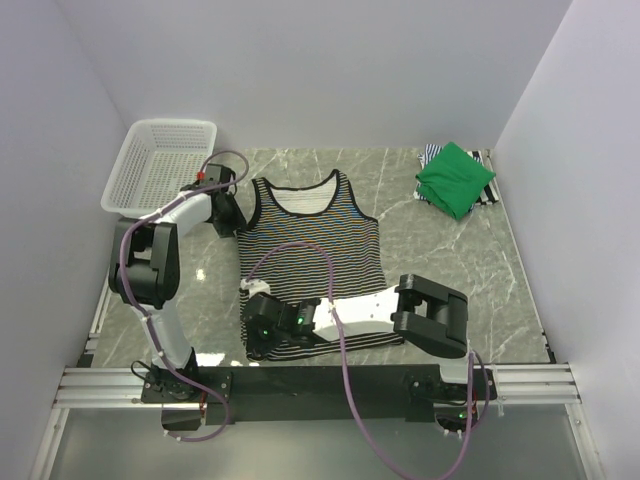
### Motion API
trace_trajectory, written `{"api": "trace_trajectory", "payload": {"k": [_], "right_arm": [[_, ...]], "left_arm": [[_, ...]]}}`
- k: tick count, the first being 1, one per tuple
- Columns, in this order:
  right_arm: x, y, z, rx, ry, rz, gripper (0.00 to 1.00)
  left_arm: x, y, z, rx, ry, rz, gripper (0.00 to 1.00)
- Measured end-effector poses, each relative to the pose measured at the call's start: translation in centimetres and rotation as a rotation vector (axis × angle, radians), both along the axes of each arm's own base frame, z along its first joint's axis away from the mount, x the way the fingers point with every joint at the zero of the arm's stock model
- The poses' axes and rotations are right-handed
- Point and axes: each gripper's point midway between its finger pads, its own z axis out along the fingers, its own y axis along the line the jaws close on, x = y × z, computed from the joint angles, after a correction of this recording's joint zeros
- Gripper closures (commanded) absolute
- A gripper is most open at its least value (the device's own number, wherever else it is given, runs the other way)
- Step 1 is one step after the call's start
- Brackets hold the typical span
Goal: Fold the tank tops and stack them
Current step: Fold the tank top
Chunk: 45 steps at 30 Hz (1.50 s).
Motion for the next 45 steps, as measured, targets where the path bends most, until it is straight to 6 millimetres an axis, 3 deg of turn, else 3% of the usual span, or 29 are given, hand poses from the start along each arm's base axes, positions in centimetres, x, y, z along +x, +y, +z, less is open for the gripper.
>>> {"api": "trace_trajectory", "payload": {"k": [6,13,19,25,29,35,40,45], "right_arm": [[0.0,0.1,0.8,0.016,-0.005,0.000,1.00],[0.2,0.3,2.4,0.050,-0.016,-0.005,1.00],[0.4,0.3,4.9,0.095,-0.031,-0.010,1.00],[0.8,-0.9,8.1,0.155,-0.069,-0.043,1.00],[1.6,-3.1,8.7,0.160,-0.093,-0.098,1.00],[1.9,-6.9,7.5,0.133,-0.104,-0.175,1.00],[2.0,-9.7,6.3,0.105,-0.107,-0.234,1.00],[2.1,-11.9,5.2,0.085,-0.104,-0.289,1.00]], "left_arm": [[-0.2,0.4,-1.1,0.022,0.018,0.011,0.71],[-0.2,0.9,-1.7,0.043,0.025,0.026,0.99],[0.0,1.4,-0.9,0.072,0.019,0.038,0.99],[1.7,0.9,2.7,0.058,-0.057,0.039,0.99],[3.0,-1.5,5.3,0.043,-0.111,0.010,0.99],[4.4,-8.3,8.3,0.008,-0.181,-0.089,0.99],[4.5,-12.6,7.0,-0.002,-0.159,-0.150,0.99],[4.5,-15.0,4.4,0.005,-0.110,-0.177,0.99]]}}
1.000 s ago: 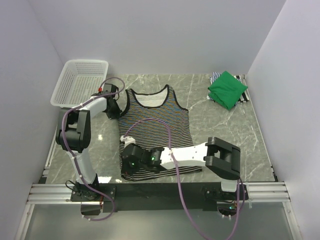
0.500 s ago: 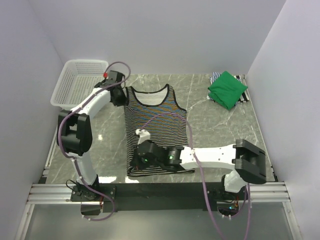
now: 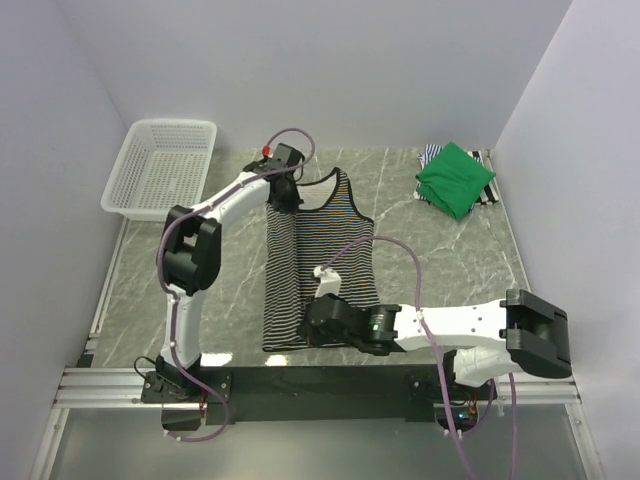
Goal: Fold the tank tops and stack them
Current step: Fold the tank top
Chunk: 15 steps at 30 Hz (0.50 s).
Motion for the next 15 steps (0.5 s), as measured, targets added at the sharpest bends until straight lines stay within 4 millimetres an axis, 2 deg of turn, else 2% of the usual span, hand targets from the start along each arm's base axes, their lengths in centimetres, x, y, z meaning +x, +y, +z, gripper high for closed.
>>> {"api": "trace_trajectory", "payload": {"k": [3,8,15], "right_arm": [[-0.1,-1.1,-0.9,-0.014,0.009,-0.024,1.00],[-0.2,-2.7,-2.4,-0.043,0.025,-0.063,1.00],[-0.4,-4.1,-4.0,-0.071,0.052,-0.097,1.00]], "left_arm": [[-0.1,-1.2,-1.0,0.004,0.018,-0.012,0.99],[-0.1,-3.0,-1.4,-0.001,0.016,-0.034,0.99],[-0.4,-3.7,-1.5,-0.002,0.017,-0.046,0.98]]}}
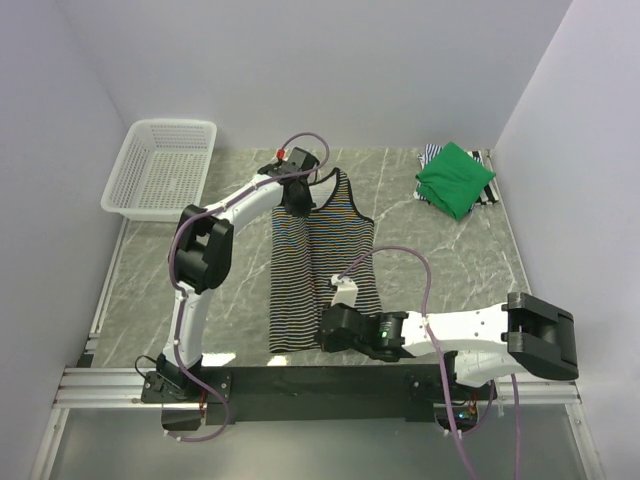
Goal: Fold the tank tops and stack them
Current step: Fold the tank top
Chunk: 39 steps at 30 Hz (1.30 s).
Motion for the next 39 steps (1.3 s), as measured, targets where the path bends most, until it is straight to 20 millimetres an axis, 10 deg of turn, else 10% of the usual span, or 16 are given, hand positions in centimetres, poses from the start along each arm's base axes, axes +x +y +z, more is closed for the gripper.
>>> {"api": "trace_trajectory", "payload": {"k": [7,16,22,30,39], "right_arm": [[0.0,-1.1,-0.1,-0.023,0.011,-0.037,0.57],[2.8,-6.6,5.5,0.105,-0.045,-0.292,0.49],[2.9,-13.3,1.1,0.053,0.027,-0.496,0.49],[1.7,-15.7,-0.7,0.034,0.101,-0.590,0.50],[0.8,-16.6,-1.8,-0.007,0.159,-0.631,0.50]], "left_arm": [[0.4,-0.2,-0.2,-0.006,-0.011,-0.004,0.51],[1.9,-4.0,3.6,-0.131,-0.129,-0.114,0.49],[1.7,-10.3,6.7,-0.248,-0.220,-0.249,0.48],[1.5,-16.2,1.5,-0.211,-0.223,-0.355,0.46],[-0.2,-17.8,-1.9,0.014,-0.284,-0.420,0.46]]}}
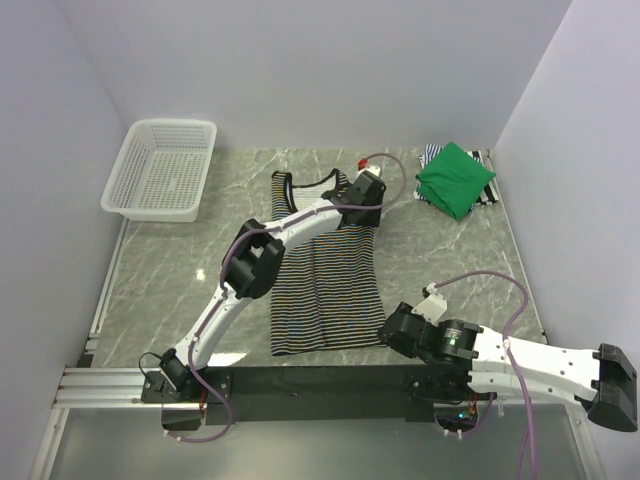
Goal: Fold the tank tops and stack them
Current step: Fold the tank top
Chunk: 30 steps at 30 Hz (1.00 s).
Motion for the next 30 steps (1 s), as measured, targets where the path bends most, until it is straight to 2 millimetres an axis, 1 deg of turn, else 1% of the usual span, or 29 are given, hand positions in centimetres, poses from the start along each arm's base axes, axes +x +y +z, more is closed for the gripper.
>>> {"api": "trace_trajectory", "payload": {"k": [4,8,14,17,22,24,25,27,28,29,30], "right_arm": [[-0.5,-0.4,-1.0,-0.011,0.031,-0.007,0.50],[-0.9,-0.7,-1.8,-0.024,0.057,-0.013,0.50],[-0.8,-0.2,-1.8,0.000,0.056,-0.024,0.50],[-0.7,-0.1,-1.8,0.006,0.055,-0.027,0.52],[-0.8,-0.1,-1.9,0.011,0.056,-0.033,0.55],[-0.8,-0.2,-1.8,0.017,0.055,-0.035,0.59],[-0.8,-0.2,-1.9,0.019,0.055,-0.037,0.60],[-0.8,-0.3,-1.9,0.018,0.057,-0.039,0.69],[-0.8,-0.4,-1.9,0.017,0.057,-0.041,0.71],[-0.8,-0.4,-1.9,0.019,0.057,-0.042,0.78],[-0.8,-0.4,-1.9,0.017,0.057,-0.044,0.82]], "left_arm": [[-0.3,-0.7,0.6,0.062,-0.076,-0.015,0.47],[-0.8,-0.9,0.8,0.116,-0.120,-0.031,0.47],[-0.8,-1.1,1.0,0.158,-0.166,-0.047,0.48],[-0.6,-1.2,0.5,0.171,-0.173,-0.054,0.49],[-0.8,-1.0,-1.7,0.202,-0.153,-0.065,0.51],[-0.7,-1.1,-2.0,0.203,-0.157,-0.068,0.51],[-0.6,-1.2,-2.0,0.203,-0.158,-0.068,0.53],[-0.6,-1.2,-1.9,0.204,-0.162,-0.072,0.56],[-0.6,-1.2,-2.0,0.205,-0.162,-0.072,0.60],[-0.6,-1.2,-2.0,0.205,-0.163,-0.071,0.63],[-0.5,-1.2,-1.9,0.205,-0.164,-0.071,0.66]]}}
